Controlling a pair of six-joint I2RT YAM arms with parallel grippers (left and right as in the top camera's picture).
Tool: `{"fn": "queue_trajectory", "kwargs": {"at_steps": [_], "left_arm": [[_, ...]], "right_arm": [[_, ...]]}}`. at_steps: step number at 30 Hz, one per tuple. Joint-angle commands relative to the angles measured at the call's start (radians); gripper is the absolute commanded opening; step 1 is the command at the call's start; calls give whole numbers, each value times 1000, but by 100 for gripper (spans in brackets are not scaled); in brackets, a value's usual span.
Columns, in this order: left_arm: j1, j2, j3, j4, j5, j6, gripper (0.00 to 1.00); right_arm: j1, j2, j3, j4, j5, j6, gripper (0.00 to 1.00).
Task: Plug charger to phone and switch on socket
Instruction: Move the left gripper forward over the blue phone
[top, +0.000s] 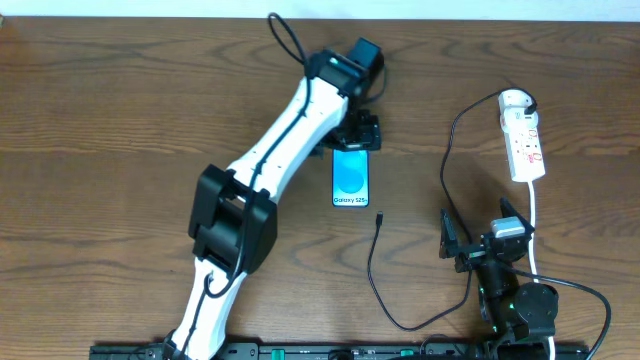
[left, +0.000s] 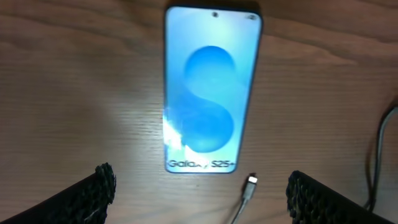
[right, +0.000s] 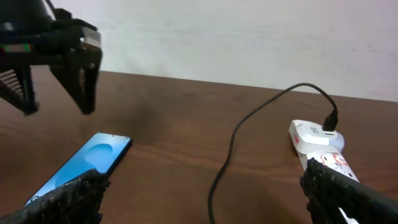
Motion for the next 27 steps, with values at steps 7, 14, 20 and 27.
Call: {"fn": "queue_trajectory", "kwargs": {"at_steps": [7,14,20,27], "left_arm": [[-55,2,-27,24,-198,-148,90],[-56,2,-74,62,-198,-148,90],[-56,2,-117,98,-188,-147,90],[-56,25,-131,113,-160,-138,90]], "right_arm": [[5,-5,-2,-3,1,-11,99],[5,-5,-2,-3,1,-12,99],[5,-5,-2,-3,1,-11,99],[5,-5,-2,-3,1,-11,99]]}}
